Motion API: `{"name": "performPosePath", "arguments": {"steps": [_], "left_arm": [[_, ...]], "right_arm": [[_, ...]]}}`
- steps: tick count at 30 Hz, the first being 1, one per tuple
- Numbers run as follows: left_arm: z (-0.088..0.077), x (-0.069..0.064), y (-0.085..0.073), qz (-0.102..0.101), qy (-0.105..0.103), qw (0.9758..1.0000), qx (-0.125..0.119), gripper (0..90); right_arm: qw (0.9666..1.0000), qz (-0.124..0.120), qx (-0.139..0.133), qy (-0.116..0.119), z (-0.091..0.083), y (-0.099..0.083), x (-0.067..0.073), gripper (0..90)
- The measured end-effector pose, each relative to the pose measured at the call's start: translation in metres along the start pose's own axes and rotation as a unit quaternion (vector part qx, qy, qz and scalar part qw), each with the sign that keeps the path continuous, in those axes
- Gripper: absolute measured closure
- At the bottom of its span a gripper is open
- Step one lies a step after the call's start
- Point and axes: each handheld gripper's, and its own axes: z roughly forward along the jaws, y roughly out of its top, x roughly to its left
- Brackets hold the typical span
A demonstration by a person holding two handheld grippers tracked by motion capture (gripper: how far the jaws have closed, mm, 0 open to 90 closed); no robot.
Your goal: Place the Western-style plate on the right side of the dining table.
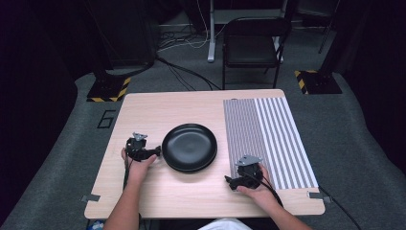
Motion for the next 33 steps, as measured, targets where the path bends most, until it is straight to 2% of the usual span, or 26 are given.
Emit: {"name": "performPosePath", "arguments": {"steps": [13, 25, 27, 28, 29, 31, 32, 33], "left_arm": [[0.0, 0.0, 0.0, 0.0, 0.0, 1.0, 0.0, 14.6], [-0.0007, 0.0005, -0.0002, -0.003, 0.002, 1.0, 0.0, 15.7], [-0.0019, 0.0004, -0.001, -0.004, 0.005, 1.0, -0.004, 19.2], [-0.0036, 0.0002, -0.0022, -0.009, 0.007, 0.9999, -0.01, 25.5], [-0.0036, 0.0002, -0.0022, -0.009, 0.007, 0.9999, -0.01, 29.0], [-0.005, 0.0014, -0.0031, -0.014, 0.009, 0.9998, -0.015, 31.6], [-0.0054, 0.0022, -0.0034, -0.014, 0.011, 0.9997, -0.017, 36.9], [-0.0062, 0.0031, -0.0037, -0.017, 0.01, 0.9996, -0.017, 36.9]], "right_arm": [[1.0, 0.001, 0.0, -0.003, 0.0002, 0.0002, 0.0006, 9.8], [0.9999, 0.007, -0.004, -0.01, -0.0003, 0.0, 0.0013, 13.7], [0.9999, 0.009, -0.007, -0.012, -0.0007, 0.0001, 0.0012, 16.7], [0.9999, 0.007, -0.012, -0.01, -0.0011, 0.0001, 0.0005, 21.8], [0.9999, 0.007, -0.012, -0.01, -0.0011, 0.0001, 0.0005, 21.8], [0.9998, 0.005, -0.016, -0.01, -0.0012, 0.0004, 0.0011, 25.7], [0.9998, 0.004, -0.018, -0.008, -0.0015, 0.0004, 0.0027, 29.8], [0.9998, 0.004, -0.018, -0.008, -0.0015, 0.0004, 0.0027, 29.8]]}}
